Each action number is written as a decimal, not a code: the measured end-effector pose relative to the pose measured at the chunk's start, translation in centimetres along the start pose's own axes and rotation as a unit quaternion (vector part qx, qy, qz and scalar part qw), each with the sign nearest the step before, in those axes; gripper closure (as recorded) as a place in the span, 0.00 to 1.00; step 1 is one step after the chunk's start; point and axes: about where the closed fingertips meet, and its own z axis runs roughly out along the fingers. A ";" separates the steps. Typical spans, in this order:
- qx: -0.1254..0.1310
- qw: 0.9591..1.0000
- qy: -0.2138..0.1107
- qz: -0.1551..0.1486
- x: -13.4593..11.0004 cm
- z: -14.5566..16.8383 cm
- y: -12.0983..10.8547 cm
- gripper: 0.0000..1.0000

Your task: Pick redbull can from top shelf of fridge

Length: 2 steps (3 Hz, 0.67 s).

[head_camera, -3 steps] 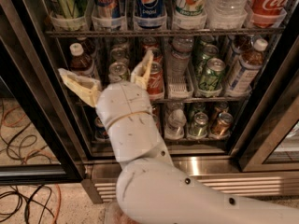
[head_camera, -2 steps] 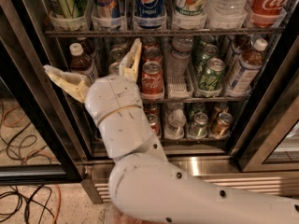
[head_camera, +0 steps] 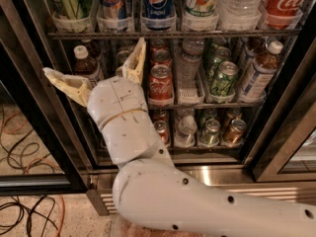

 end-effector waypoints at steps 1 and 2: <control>0.005 1.000 -0.008 -0.010 1.1 2.7 -0.1 0.00; 0.003 1.000 -0.008 -0.009 1.1 2.8 0.1 0.00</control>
Offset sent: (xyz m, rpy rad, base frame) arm 0.0444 0.0173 -0.0035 -0.0055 -0.0251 -0.0160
